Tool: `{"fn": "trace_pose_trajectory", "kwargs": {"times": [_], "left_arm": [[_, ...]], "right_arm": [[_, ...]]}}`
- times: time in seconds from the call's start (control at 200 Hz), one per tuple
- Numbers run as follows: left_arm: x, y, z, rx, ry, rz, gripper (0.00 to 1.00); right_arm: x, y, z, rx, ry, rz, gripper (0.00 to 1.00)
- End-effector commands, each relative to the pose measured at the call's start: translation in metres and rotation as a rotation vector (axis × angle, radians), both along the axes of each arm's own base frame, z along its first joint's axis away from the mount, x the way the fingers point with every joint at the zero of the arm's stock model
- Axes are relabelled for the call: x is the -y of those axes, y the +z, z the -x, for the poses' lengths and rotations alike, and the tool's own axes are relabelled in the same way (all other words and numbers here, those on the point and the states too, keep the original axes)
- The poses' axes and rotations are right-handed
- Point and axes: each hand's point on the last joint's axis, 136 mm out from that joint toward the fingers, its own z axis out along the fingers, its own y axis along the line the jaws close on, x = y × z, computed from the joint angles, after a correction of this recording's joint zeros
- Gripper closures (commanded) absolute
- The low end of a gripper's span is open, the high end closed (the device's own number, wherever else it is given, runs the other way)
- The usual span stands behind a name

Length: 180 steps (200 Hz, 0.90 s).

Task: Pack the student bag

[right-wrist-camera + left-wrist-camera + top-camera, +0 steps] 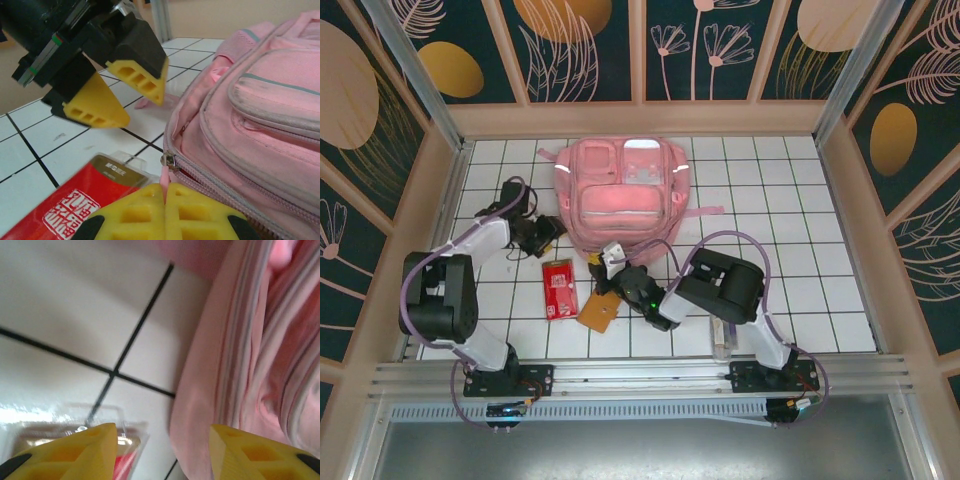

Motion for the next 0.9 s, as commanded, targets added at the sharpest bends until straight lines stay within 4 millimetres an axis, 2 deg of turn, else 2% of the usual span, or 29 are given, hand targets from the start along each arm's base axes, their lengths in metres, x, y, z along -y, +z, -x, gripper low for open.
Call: {"fn": "trace_pose_trajectory", "kwargs": {"times": [0.0,0.13,0.205,0.245,0.295,0.35,0.43,0.455,0.48,0.566,0.666,0.681,0.736,0.806,0.871,0.896], "left_arm": [[0.013,0.023,-0.014,0.086,0.025,-0.007,0.49],[0.016,-0.007,0.002,0.028,0.059,-0.007,0.5],[0.013,-0.019,0.006,0.024,0.089,-0.014,0.55],[0.009,-0.022,0.005,0.024,0.092,-0.038,0.65],[0.006,-0.023,0.002,0.029,0.08,-0.07,0.84],[0.0,-0.021,-0.005,0.039,0.062,-0.122,1.0],[-0.009,-0.01,-0.022,0.074,0.031,-0.199,1.0],[-0.013,-0.013,-0.022,0.068,0.021,-0.225,1.0],[-0.014,-0.001,-0.035,0.105,0.016,-0.24,1.0],[-0.025,0.011,-0.055,0.147,-0.003,-0.282,1.0],[-0.026,0.028,-0.08,0.234,-0.072,-0.271,1.0],[-0.026,0.02,-0.083,0.224,-0.091,-0.268,1.0],[-0.025,0.019,-0.095,0.238,-0.144,-0.261,1.0],[-0.031,0.013,-0.111,0.214,-0.184,-0.269,1.0],[-0.034,0.007,-0.126,0.173,-0.215,-0.264,1.0],[-0.035,0.006,-0.13,0.153,-0.223,-0.271,0.92]], "right_arm": [[-0.024,0.019,0.011,0.057,0.086,-0.048,1.0],[-0.031,0.02,0.012,0.068,0.103,-0.038,1.0],[-0.03,0.02,0.012,0.063,0.1,-0.034,1.0],[-0.027,0.02,0.012,0.055,0.096,-0.032,1.0],[-0.023,0.018,0.013,0.04,0.082,-0.029,1.0],[-0.014,0.014,0.014,0.021,0.068,-0.011,1.0],[0.005,0.007,0.014,-0.01,0.025,0.015,1.0],[0.012,0.005,0.016,-0.02,0.014,0.027,1.0],[0.021,0.002,0.015,-0.029,-0.009,0.039,1.0],[0.052,-0.007,0.014,-0.077,-0.077,0.068,1.0],[0.087,-0.015,0.011,-0.141,-0.164,0.068,1.0],[0.091,-0.015,0.01,-0.147,-0.179,0.058,1.0],[0.105,-0.013,0.007,-0.162,-0.22,0.008,1.0],[0.11,-0.014,0.002,-0.179,-0.25,-0.006,1.0],[0.098,-0.012,0.002,-0.157,-0.216,0.01,1.0],[0.09,-0.01,0.003,-0.145,-0.189,0.017,1.0]]}}
